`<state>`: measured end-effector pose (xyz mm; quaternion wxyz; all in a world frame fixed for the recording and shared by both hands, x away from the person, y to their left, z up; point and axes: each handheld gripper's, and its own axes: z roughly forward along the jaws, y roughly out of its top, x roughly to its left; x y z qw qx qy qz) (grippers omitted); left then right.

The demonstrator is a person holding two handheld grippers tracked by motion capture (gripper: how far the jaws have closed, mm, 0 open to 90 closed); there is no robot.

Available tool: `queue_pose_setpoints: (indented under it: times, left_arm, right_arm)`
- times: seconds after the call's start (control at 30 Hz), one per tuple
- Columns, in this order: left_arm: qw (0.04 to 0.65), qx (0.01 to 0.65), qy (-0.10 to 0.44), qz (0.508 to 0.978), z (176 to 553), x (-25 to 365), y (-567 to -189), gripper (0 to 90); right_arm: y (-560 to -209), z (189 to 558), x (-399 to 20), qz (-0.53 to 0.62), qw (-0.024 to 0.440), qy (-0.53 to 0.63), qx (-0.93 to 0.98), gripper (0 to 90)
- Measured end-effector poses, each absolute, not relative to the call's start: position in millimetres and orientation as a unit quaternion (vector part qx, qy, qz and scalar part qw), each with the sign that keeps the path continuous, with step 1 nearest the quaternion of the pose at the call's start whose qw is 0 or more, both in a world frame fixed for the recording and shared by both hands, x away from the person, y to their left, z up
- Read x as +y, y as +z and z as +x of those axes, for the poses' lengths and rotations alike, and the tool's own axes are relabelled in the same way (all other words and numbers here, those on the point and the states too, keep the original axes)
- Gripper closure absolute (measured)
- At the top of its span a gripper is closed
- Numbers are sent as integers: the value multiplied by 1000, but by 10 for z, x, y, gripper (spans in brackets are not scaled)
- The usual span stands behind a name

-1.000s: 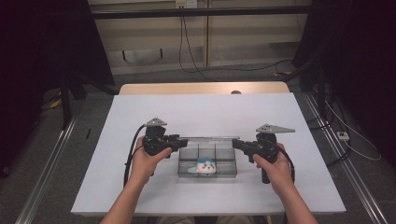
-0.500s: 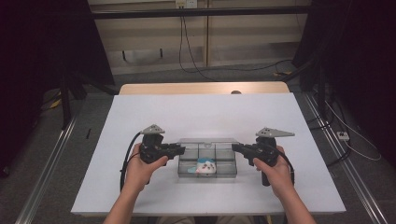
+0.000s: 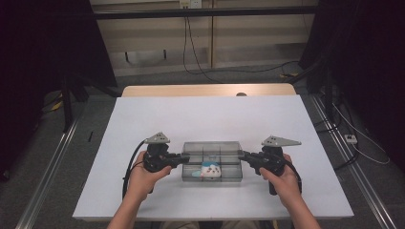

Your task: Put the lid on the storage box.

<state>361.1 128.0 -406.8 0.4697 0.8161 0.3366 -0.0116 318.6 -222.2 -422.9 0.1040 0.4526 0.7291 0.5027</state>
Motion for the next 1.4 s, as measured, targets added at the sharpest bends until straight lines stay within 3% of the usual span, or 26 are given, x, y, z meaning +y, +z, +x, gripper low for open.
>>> queue_pose_setpoints:
  times: [1.4]
  left_arm:
    - [457, 324, -13, 828, 3399, 1356, -4191, 900]
  right_arm:
    - [-4300, 2912, -2246, 436, 104, 489, 749, 884]
